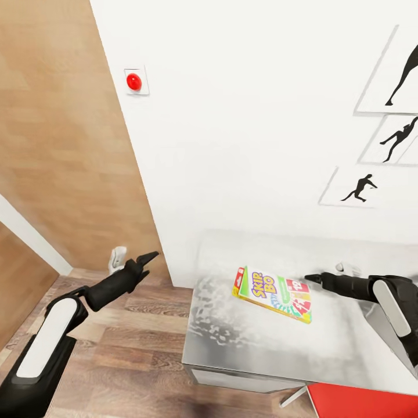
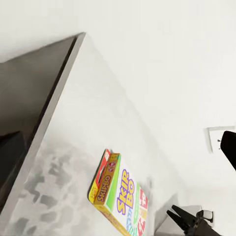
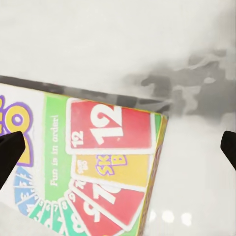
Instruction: Put all the toys in the child's room - the three board games (two on the bed and one on the table), the two jigsaw puzzles on the table, and the tennis ball on the table - inside the toy box on the table in the child's room.
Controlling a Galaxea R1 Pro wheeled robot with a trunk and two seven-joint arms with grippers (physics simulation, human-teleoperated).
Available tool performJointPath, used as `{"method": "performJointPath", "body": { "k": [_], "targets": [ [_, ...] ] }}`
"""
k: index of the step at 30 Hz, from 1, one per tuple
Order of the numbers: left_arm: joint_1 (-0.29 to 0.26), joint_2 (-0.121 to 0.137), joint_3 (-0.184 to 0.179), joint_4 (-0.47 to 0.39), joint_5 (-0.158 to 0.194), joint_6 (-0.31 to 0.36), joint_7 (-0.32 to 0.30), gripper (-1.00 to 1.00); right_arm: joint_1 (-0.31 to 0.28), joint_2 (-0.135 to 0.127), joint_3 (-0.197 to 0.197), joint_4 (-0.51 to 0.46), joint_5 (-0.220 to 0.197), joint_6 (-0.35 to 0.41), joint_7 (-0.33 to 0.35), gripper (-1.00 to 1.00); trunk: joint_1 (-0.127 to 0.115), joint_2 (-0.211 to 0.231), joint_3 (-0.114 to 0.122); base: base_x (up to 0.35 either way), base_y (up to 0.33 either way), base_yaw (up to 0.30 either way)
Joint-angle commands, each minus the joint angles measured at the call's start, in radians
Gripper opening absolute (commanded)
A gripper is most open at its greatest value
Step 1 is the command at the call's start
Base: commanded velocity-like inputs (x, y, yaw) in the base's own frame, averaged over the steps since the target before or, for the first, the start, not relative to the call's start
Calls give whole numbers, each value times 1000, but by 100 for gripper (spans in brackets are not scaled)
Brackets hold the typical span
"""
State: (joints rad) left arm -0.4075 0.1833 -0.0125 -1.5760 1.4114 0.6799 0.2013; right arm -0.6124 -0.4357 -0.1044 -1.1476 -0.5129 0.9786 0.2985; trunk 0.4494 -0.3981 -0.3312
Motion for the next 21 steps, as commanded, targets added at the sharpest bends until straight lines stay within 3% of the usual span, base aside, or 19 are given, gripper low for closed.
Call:
{"method": "performJointPath", "body": {
  "k": [1, 11, 21],
  "targets": [
    [-1, 1, 0, -1, 11, 1, 9, 100, -1, 0, -2, 0, 9, 4, 10, 100, 1, -2, -2, 0, 0, 0],
    [19, 36, 34, 18, 11, 1, 3, 100, -5, 11, -4, 6, 11, 13, -11, 100, 1, -2, -1, 26, 24, -6],
    [28, 44, 40, 27, 9, 1, 5, 100, -6, 13, -4, 7, 12, 16, -15, 100, 1, -2, 5, 110, 93, -180]
  ]
}}
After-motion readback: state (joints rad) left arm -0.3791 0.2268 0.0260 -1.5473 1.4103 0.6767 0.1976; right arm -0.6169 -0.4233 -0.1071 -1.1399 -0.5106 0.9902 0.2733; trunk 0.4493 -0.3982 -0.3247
